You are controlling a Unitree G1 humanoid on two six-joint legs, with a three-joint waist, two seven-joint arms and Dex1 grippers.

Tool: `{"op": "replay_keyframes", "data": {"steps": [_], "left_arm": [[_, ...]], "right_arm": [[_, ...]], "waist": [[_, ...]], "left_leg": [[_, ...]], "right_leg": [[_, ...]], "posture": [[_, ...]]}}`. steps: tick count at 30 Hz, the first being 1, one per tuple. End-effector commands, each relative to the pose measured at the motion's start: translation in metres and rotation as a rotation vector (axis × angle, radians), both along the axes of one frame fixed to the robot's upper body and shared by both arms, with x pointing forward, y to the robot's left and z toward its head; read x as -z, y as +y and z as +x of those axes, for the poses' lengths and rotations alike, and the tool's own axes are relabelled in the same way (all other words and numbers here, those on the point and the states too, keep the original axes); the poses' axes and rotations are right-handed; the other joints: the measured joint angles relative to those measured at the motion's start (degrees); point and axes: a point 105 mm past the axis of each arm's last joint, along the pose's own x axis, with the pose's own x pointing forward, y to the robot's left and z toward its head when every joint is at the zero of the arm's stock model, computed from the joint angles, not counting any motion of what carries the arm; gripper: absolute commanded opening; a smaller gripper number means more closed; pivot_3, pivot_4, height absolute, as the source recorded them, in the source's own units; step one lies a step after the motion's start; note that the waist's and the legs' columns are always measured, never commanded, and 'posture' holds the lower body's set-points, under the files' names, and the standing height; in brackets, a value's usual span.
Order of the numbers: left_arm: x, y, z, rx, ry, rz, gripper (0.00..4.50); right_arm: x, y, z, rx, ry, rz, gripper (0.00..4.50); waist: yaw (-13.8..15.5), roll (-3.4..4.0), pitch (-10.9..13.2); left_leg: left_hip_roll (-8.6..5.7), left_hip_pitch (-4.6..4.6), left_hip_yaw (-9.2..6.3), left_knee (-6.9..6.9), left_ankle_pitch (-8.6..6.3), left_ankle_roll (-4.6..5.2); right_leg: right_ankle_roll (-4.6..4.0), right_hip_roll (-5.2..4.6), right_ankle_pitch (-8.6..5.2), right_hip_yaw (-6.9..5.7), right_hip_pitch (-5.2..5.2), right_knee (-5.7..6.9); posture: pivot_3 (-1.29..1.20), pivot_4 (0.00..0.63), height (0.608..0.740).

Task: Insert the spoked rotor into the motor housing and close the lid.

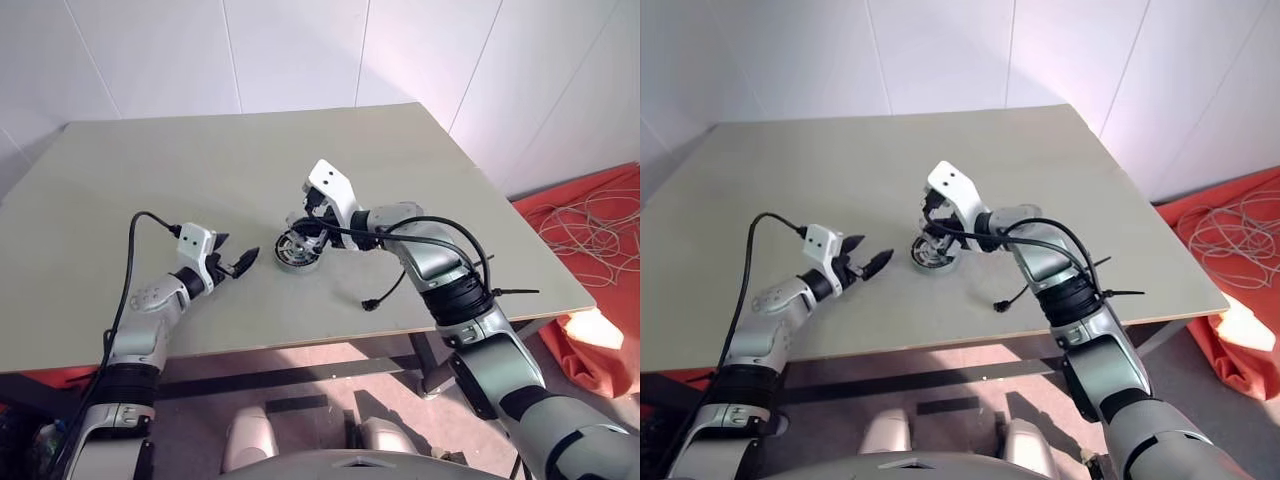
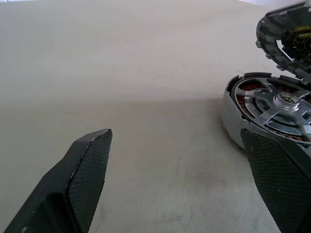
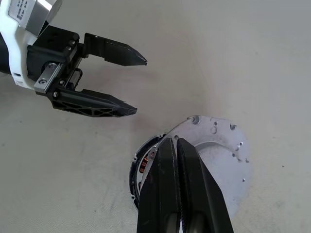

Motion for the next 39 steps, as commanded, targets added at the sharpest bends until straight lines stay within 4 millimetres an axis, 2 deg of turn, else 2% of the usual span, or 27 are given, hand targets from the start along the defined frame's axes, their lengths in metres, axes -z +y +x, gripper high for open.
{"op": "replay_keyframes", "data": {"steps": [1,8,16,29,39], "left_arm": [[-0.018,0.01,0.005,-0.024,-0.066,0.014,4.5],[-0.019,0.011,0.005,-0.028,-0.068,0.018,4.5],[-0.019,0.012,0.005,-0.03,-0.068,0.022,4.5],[-0.02,0.013,0.005,-0.032,-0.07,0.024,4.5],[-0.021,0.011,0.006,-0.027,-0.071,0.025,4.5]], "right_arm": [[-0.008,0.008,0.003,-0.011,-0.019,0.035,0.07],[0.012,0.012,0.009,0.023,0.039,0.042,0.07],[0.024,0.013,0.006,0.019,0.064,0.031,0.07],[0.06,0.011,0.002,0.056,0.132,-0.005,0.07],[0.061,0.018,0.005,0.072,0.124,0.062,0.07]], "waist": [[-0.03,0.0,0.0],[0.0,0.0,0.0],[-0.06,0.0,0.0],[-0.12,-0.02,-0.01],[-0.17,-0.02,-0.02]], "left_leg": [[0.0,0.0,0.0,0.0,0.0,0.0],[0.0,-0.01,0.0,-0.01,0.01,-0.01],[0.01,-0.01,0.0,-0.01,0.01,-0.01],[0.01,0.11,0.0,-0.02,0.0,-0.01],[0.01,0.15,0.0,-0.04,-0.02,0.03]], "right_leg": [[0.0,0.0,0.0,0.0,0.0,0.0],[0.0,0.0,0.0,0.0,0.0,0.0],[0.0,0.0,0.0,-0.01,-0.01,0.0],[0.0,0.0,0.0,-0.01,0.07,0.0],[0.0,0.0,0.0,0.0,0.09,0.01]], "posture": [[0.0,0.0,0.74],[0.0,0.0,0.74],[0.0,0.0,0.74],[0.0,0.0,0.74],[0.0,0.0,0.74]]}}
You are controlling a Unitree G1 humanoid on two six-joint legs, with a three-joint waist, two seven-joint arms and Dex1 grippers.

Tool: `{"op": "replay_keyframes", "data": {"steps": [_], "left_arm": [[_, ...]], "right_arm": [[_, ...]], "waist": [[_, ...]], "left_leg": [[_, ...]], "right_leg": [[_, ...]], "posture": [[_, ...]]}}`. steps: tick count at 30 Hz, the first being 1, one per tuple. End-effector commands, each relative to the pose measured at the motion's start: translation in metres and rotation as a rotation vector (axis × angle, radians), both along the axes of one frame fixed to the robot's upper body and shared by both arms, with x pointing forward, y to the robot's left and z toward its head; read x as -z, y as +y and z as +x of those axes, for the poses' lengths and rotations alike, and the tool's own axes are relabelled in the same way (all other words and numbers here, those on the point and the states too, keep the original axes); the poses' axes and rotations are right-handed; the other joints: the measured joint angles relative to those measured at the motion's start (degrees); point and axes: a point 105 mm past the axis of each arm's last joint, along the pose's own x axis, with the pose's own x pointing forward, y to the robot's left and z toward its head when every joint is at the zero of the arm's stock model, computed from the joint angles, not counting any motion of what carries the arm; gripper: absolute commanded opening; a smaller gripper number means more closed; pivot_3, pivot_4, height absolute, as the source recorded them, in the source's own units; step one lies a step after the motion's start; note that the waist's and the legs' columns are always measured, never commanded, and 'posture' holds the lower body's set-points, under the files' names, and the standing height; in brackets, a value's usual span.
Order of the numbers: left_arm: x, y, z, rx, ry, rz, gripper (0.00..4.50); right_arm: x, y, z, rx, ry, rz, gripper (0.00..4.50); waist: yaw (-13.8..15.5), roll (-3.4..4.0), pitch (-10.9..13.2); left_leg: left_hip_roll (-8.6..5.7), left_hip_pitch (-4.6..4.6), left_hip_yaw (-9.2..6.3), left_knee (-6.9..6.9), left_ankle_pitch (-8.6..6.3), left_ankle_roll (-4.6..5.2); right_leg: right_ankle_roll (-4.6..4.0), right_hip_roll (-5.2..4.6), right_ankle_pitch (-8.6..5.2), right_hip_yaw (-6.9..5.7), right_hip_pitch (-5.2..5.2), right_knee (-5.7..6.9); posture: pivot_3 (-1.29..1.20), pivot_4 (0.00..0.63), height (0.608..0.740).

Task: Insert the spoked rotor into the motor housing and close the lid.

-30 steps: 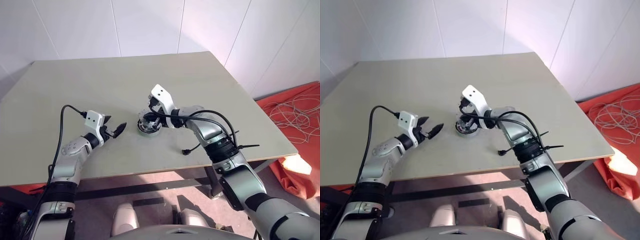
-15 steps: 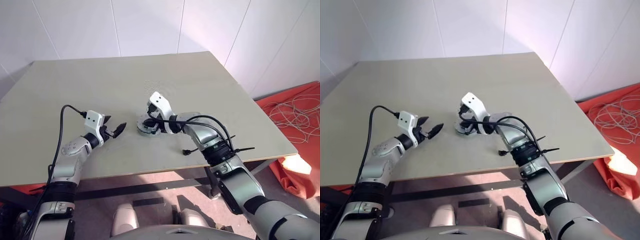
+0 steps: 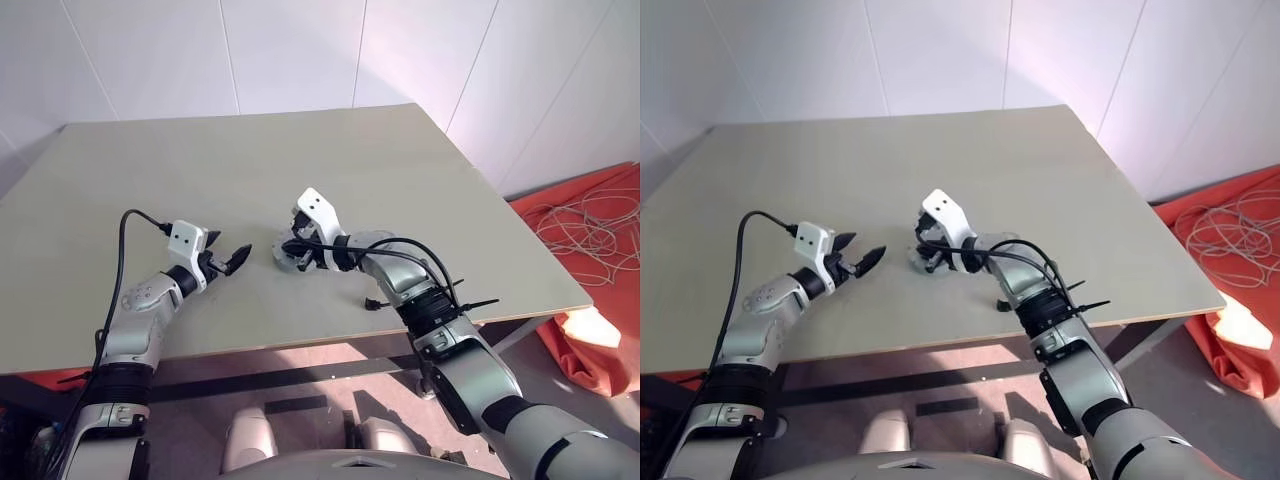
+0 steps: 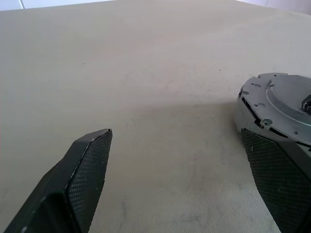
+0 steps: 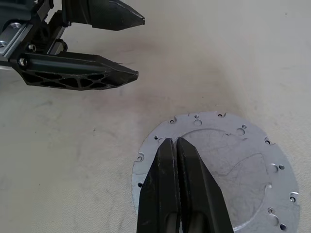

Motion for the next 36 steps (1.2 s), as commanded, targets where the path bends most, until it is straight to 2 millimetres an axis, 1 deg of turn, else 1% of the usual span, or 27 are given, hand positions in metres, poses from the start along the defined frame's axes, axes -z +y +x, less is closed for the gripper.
{"op": "replay_keyframes", "data": {"steps": [1,5,10,12,15,17,18,20,22,23,24,25,26,28,29,30,31,32,34,36], "left_arm": [[-0.017,0.0,0.006,0.004,-0.061,0.015,4.5],[-0.017,-0.003,0.007,0.016,-0.061,0.012,4.5],[-0.016,-0.01,0.008,0.036,-0.059,0.004,4.5],[-0.016,-0.011,0.008,0.039,-0.058,0.002,4.5],[-0.016,-0.012,0.008,0.041,-0.058,0.001,4.5],[-0.016,-0.012,0.008,0.043,-0.058,0.0,4.5],[-0.016,-0.012,0.008,0.044,-0.059,0.0,4.5],[-0.016,-0.012,0.008,0.044,-0.059,0.0,4.5],[-0.017,-0.012,0.008,0.045,-0.059,-0.001,4.5],[-0.017,-0.013,0.008,0.046,-0.059,-0.001,4.5],[-0.017,-0.013,0.008,0.046,-0.059,-0.002,4.5],[-0.017,-0.013,0.009,0.047,-0.059,-0.002,4.5],[-0.017,-0.013,0.009,0.048,-0.059,-0.001,4.5],[-0.017,-0.014,0.01,0.049,-0.06,-0.001,4.5],[-0.017,-0.014,0.01,0.05,-0.06,-0.001,4.5],[-0.017,-0.014,0.011,0.051,-0.06,0.0,4.5],[-0.017,-0.014,0.011,0.053,-0.061,0.002,4.5],[-0.017,-0.014,0.011,0.054,-0.061,0.003,4.5],[-0.017,-0.015,0.012,0.056,-0.062,0.006,4.5],[-0.017,-0.014,0.013,0.057,-0.063,0.009,4.5]], "right_arm": [[0.009,-0.002,0.001,0.02,0.028,0.003,0.07],[0.02,-0.007,0.005,0.046,0.023,-0.024,0.07],[0.038,-0.015,0.007,0.055,-0.002,-0.09,0.07],[0.042,-0.019,0.005,0.037,-0.009,-0.108,0.07],[0.045,-0.023,0.003,0.017,-0.014,-0.118,0.07],[0.037,-0.023,0.002,0.006,-0.01,-0.075,0.07],[0.028,-0.021,0.001,-0.01,-0.014,-0.033,0.07],[0.016,-0.019,-0.001,-0.033,-0.021,0.018,0.07],[-0.003,-0.017,-0.003,-0.048,-0.014,0.096,0.07],[-0.017,-0.017,-0.002,-0.051,-0.033,0.139,0.07],[-0.026,-0.018,-0.002,-0.052,-0.046,0.166,0.07],[-0.041,-0.018,-0.001,-0.047,-0.075,0.215,0.07],[-0.051,-0.019,0.0,-0.044,-0.093,0.248,0.07],[-0.081,-0.025,0.012,0.045,-0.199,0.353,0.07],[-0.09,-0.028,0.015,0.069,-0.234,0.383,0.07],[-0.094,-0.03,0.016,0.079,-0.268,0.39,0.07],[-0.094,-0.031,0.015,0.076,-0.285,0.385,0.07],[-0.093,-0.031,0.015,0.072,-0.303,0.38,0.24],[-0.087,-0.03,0.012,0.053,-0.299,0.38,0.66],[-0.076,-0.026,0.005,0.002,-0.308,0.337,1.29]], "waist": [[-0.01,0.0,0.0],[-0.02,-0.01,-0.01],[-0.01,-0.02,-0.02],[-0.01,-0.02,-0.02],[0.03,-0.02,-0.02],[0.04,-0.02,-0.02],[0.05,-0.03,-0.02],[0.08,-0.03,-0.02],[0.0,-0.03,-0.02],[0.0,-0.03,-0.01],[0.01,-0.03,0.0],[0.02,-0.02,0.0],[0.03,-0.02,0.0],[0.05,-0.02,0.0],[0.04,-0.02,0.0],[0.04,-0.02,0.0],[0.04,-0.03,0.0],[0.04,-0.05,-0.02],[0.05,-0.04,-0.01],[0.04,-0.04,-0.01]], "left_leg": [[0.0,0.0,0.0,0.0,0.0,0.0],[0.0,0.06,0.0,0.0,-0.01,0.02],[-0.03,0.4,0.01,-0.05,-0.04,0.06],[-0.05,0.52,0.01,-0.07,-0.04,0.05],[-0.08,0.79,0.01,-0.14,-0.04,0.06],[-0.11,0.83,0.01,-0.2,-0.04,0.06],[-0.12,0.83,0.0,-0.22,-0.04,0.06],[-0.12,0.82,0.01,-0.25,-0.04,0.06],[-0.12,0.79,0.01,-0.26,-0.04,0.06],[-0.12,0.74,0.01,-0.28,-0.04,0.06],[-0.11,0.68,0.01,-0.29,-0.04,0.06],[-0.11,0.61,0.01,-0.3,-0.04,0.06],[-0.12,0.48,0.02,-0.31,-0.04,0.06],[-0.11,0.1,0.02,-0.31,-0.02,0.03],[-0.1,-0.01,0.01,-0.3,0.01,-0.02],[-0.11,-0.11,0.02,-0.3,0.03,-0.04],[-0.12,-0.24,0.02,-0.29,0.06,-0.1],[-0.12,-0.27,0.02,-0.29,0.07,-0.11],[-0.12,-0.26,0.02,-0.29,0.06,-0.1],[-0.12,-0.3,0.02,-0.3,0.05,-0.09]], "right_leg": [[0.0,0.0,0.0,0.0,0.0,0.0],[0.0,0.0,0.0,0.0,0.04,0.0],[0.04,-0.03,-0.03,0.02,0.33,0.0],[0.34,-0.05,-0.2,0.03,0.44,0.0],[0.43,-0.07,-0.26,0.04,0.72,-0.02],[0.43,-0.08,-0.26,0.04,0.76,-0.04],[0.44,-0.09,-0.26,0.04,0.77,-0.06],[0.44,-0.09,-0.26,0.04,0.76,-0.08],[0.42,-0.09,-0.26,0.04,0.72,-0.09],[0.38,-0.08,-0.23,0.04,0.66,-0.1],[0.2,-0.07,-0.14,0.04,0.59,-0.1],[0.14,-0.07,-0.1,0.04,0.5,-0.1],[0.11,-0.07,-0.09,0.05,0.36,-0.1],[0.09,-0.06,-0.07,0.04,0.01,-0.09],[0.09,-0.05,-0.07,0.04,-0.09,-0.09],[0.09,-0.05,-0.07,0.03,-0.18,-0.08],[0.09,-0.05,-0.06,0.04,-0.29,-0.09],[0.09,-0.05,-0.06,0.03,-0.3,-0.09],[0.1,-0.05,-0.07,0.02,-0.28,-0.12],[0.1,-0.06,-0.07,0.02,-0.29,-0.15]], "posture": [[0.0,0.0,0.74],[0.0,0.0,0.74],[0.0,0.0,0.74],[0.0,0.0,0.74],[0.0,0.0,0.74],[0.0,0.0,0.74],[0.0,0.0,0.74],[0.0,0.0,0.74],[0.0,0.0,0.74],[0.0,0.0,0.74],[0.0,0.0,0.74],[0.0,0.0,0.74],[0.0,0.0,0.74],[0.0,0.0,0.74],[0.0,0.0,0.74],[0.0,0.0,0.74],[0.0,0.0,0.74],[0.0,0.0,0.74],[0.0,0.0,0.74],[0.0,0.0,0.74]]}}
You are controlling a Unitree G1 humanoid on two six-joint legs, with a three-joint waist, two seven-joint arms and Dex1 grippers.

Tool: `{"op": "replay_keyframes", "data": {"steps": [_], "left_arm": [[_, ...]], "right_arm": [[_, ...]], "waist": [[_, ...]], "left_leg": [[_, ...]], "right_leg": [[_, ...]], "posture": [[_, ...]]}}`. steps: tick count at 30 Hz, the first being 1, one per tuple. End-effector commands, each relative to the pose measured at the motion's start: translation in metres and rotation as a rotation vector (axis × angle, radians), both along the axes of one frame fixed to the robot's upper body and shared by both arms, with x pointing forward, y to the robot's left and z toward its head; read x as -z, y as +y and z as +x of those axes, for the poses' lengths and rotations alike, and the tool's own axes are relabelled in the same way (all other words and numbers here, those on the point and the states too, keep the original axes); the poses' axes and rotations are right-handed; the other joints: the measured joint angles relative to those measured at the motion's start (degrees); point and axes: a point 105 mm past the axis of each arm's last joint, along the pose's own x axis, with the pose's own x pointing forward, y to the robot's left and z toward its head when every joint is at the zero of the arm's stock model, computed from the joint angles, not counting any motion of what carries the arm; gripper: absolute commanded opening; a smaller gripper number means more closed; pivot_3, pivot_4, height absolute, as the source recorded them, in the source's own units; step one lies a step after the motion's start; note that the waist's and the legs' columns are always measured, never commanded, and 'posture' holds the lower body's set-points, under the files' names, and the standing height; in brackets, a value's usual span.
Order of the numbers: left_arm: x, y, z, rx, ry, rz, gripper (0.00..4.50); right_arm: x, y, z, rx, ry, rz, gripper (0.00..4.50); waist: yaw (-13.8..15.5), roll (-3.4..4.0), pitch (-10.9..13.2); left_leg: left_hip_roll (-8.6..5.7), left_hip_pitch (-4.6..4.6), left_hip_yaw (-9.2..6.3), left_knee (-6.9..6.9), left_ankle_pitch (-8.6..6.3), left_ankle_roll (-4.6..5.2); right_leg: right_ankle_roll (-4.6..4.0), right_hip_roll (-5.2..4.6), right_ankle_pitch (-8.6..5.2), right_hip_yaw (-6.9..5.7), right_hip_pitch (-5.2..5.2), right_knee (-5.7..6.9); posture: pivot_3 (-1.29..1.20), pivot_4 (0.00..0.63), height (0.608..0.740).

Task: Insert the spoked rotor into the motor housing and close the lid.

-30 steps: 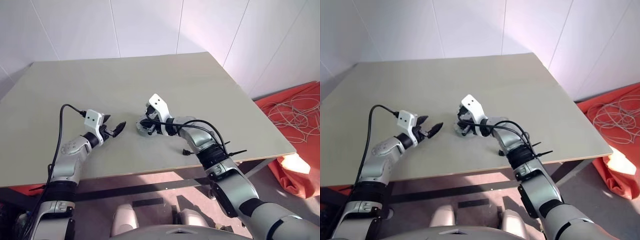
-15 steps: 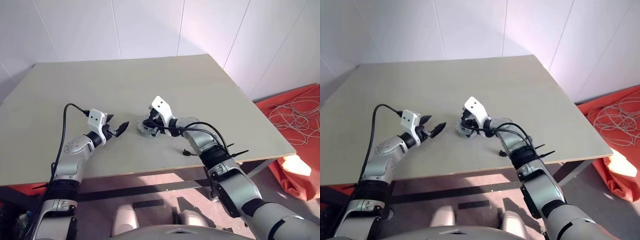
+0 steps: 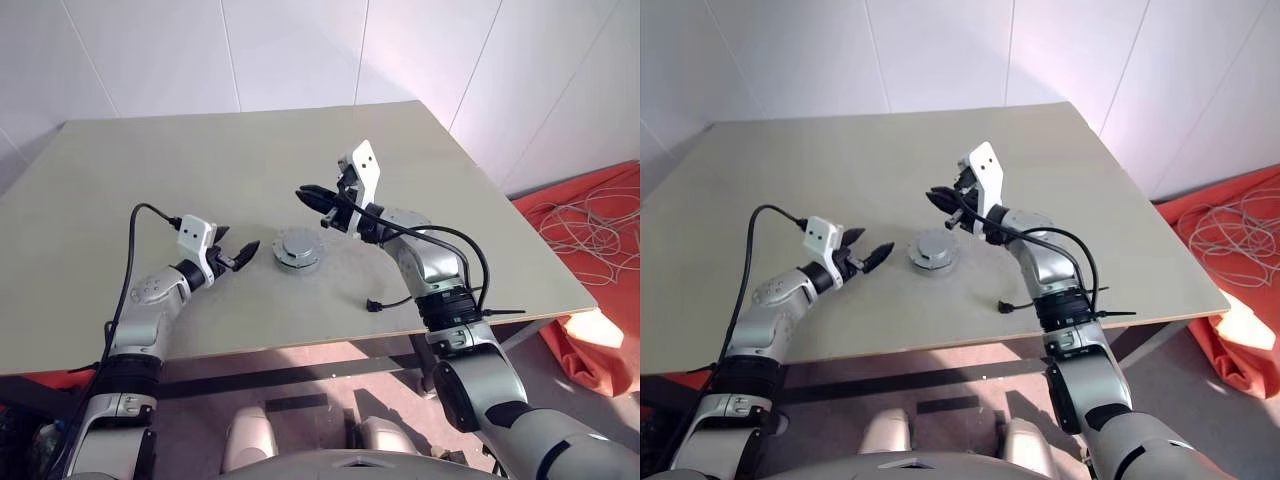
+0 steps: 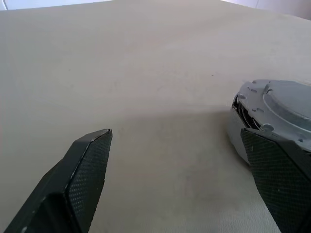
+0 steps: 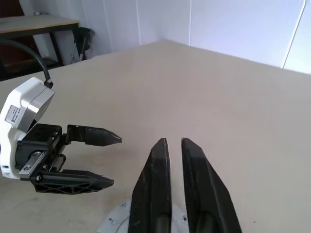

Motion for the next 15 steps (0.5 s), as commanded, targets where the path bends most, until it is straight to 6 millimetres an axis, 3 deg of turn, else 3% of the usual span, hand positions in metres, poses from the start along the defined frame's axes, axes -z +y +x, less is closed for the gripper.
{"op": "replay_keyframes", "data": {"steps": [1,9,15], "left_arm": [[-0.013,-0.001,0.005,0.012,-0.051,0.012,4.5],[-0.014,0.002,0.004,0.005,-0.055,0.023,4.5],[-0.014,0.004,0.002,0.0,-0.054,0.024,4.5]], "right_arm": [[0.002,0.007,-0.011,-0.07,-0.07,-0.037,1.64],[0.031,0.012,-0.009,-0.08,-0.024,-0.097,4.45],[0.053,0.021,-0.015,-0.125,0.041,-0.118,4.48]], "waist": [[-0.02,0.0,0.0],[-0.05,0.01,0.01],[-0.07,0.01,0.01]], "left_leg": [[0.0,0.0,0.0,0.0,0.0,0.01],[0.01,0.03,0.0,0.03,-0.04,0.07],[0.01,0.0,0.0,0.02,-0.04,0.07]], "right_leg": [[0.0,0.0,0.0,0.0,0.01,-0.01],[0.0,0.0,0.0,0.0,0.01,0.02],[-0.01,0.0,0.0,0.0,0.0,0.02]], "posture": [[0.0,0.0,0.74],[0.0,0.0,0.74],[0.0,0.0,0.74]]}}
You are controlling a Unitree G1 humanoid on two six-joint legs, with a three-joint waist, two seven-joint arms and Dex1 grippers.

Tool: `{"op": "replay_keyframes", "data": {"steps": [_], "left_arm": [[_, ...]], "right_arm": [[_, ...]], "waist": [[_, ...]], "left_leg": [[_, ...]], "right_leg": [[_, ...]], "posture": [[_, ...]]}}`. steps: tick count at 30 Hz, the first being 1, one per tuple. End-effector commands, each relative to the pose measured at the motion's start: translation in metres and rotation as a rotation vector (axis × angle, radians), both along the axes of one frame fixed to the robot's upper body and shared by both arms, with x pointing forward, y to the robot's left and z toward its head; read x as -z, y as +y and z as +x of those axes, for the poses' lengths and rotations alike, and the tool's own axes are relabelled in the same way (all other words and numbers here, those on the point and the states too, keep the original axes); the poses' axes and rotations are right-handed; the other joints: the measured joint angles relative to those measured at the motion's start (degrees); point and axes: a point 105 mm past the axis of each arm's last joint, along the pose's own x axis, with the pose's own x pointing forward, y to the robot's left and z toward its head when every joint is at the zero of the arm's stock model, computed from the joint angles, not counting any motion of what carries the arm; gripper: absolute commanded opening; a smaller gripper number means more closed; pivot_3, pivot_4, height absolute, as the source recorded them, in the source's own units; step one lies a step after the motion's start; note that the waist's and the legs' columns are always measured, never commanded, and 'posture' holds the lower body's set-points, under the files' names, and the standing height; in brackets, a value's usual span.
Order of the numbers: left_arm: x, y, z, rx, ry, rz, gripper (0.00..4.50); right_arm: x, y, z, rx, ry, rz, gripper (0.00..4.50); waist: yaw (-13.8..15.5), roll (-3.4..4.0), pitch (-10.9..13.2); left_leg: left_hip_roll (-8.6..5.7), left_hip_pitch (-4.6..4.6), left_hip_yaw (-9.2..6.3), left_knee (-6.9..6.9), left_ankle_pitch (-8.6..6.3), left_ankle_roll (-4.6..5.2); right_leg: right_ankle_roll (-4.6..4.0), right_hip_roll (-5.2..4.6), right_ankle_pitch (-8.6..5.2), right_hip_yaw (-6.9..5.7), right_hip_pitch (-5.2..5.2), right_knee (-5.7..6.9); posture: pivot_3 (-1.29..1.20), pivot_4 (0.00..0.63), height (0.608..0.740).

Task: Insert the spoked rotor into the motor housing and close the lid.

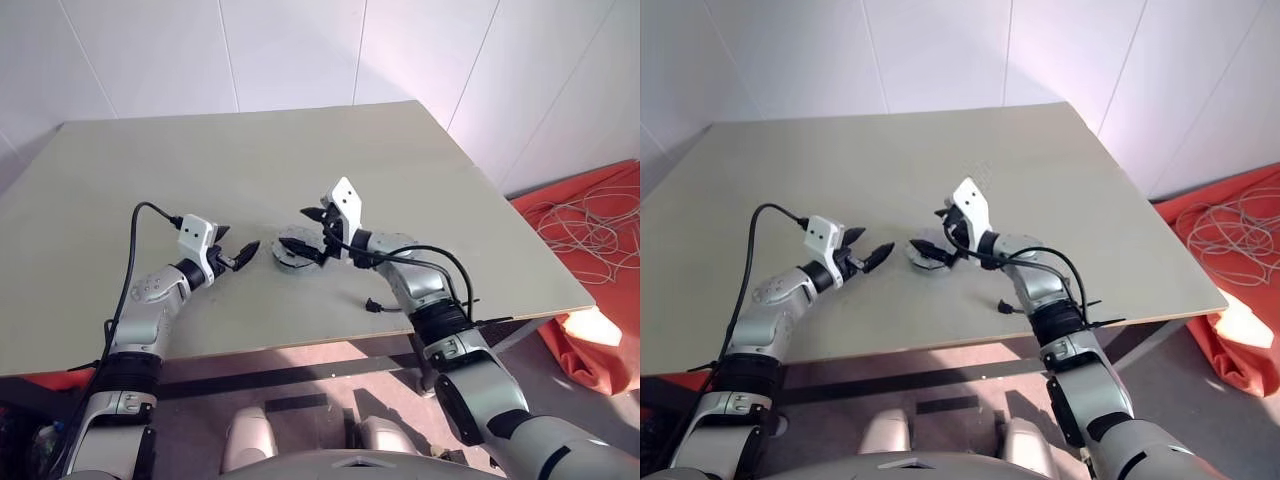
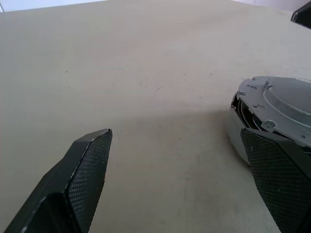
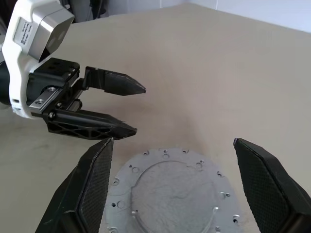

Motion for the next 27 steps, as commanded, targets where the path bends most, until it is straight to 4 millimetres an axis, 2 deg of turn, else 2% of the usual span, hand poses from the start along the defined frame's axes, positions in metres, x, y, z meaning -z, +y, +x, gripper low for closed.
{"op": "replay_keyframes", "data": {"steps": [1,15,27], "left_arm": [[-0.015,0.003,0.001,-0.003,-0.056,0.011,4.5],[-0.016,0.004,-0.002,0.005,-0.055,0.021,4.5],[-0.017,0.003,-0.002,0.008,-0.054,0.025,4.5]], "right_arm": [[0.002,0.006,-0.002,-0.023,-0.02,-0.005,4.48],[0.025,0.006,0.002,0.0,0.026,-0.041,4.48],[0.031,0.005,0.002,0.004,0.022,-0.063,4.48]], "waist": [[0.0,0.0,0.0],[-0.04,0.0,0.0],[-0.05,0.0,0.0]], "left_leg": [[0.0,-0.01,0.0,0.0,0.0,0.0],[0.01,0.02,0.0,0.01,-0.03,0.05],[0.01,0.13,0.0,0.01,-0.06,0.1]], "right_leg": [[0.0,0.0,0.0,0.0,0.0,0.0],[0.0,0.0,0.0,0.0,0.01,0.01],[0.0,0.0,0.0,0.0,0.11,0.02]], "posture": [[0.0,0.0,0.74],[0.0,0.0,0.74],[0.0,0.0,0.74]]}}
